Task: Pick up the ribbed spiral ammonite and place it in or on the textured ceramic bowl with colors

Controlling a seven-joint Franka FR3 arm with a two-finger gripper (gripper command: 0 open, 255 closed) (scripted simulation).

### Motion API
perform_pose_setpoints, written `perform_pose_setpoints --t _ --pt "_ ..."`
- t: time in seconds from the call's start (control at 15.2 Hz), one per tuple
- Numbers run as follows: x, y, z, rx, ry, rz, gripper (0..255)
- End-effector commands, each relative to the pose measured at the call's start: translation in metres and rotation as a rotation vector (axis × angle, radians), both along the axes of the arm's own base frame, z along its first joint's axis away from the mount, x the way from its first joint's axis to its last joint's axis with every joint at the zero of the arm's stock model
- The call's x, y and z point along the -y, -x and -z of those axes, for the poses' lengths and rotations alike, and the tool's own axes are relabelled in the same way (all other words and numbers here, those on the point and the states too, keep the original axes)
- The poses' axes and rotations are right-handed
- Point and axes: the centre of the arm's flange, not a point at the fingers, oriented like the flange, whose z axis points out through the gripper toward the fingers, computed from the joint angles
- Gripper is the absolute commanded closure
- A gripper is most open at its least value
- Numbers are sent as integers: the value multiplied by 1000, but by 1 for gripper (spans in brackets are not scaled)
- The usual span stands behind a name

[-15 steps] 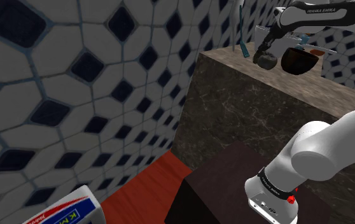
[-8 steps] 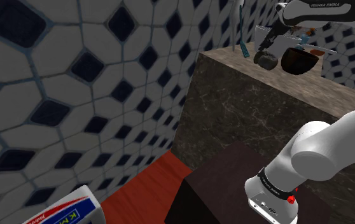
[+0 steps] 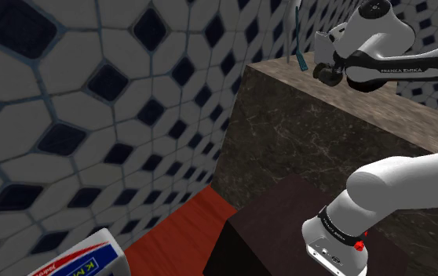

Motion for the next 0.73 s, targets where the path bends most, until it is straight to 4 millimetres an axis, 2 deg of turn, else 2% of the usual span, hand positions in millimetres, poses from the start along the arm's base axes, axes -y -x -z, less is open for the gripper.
perform_pose_setpoints --t 0.0,0.46,0.66 --pt "-16 11 16 -25 116 16 0" --pt "16 3 39 -25 116 16 0" --pt "16 3 39 -25 116 16 0"
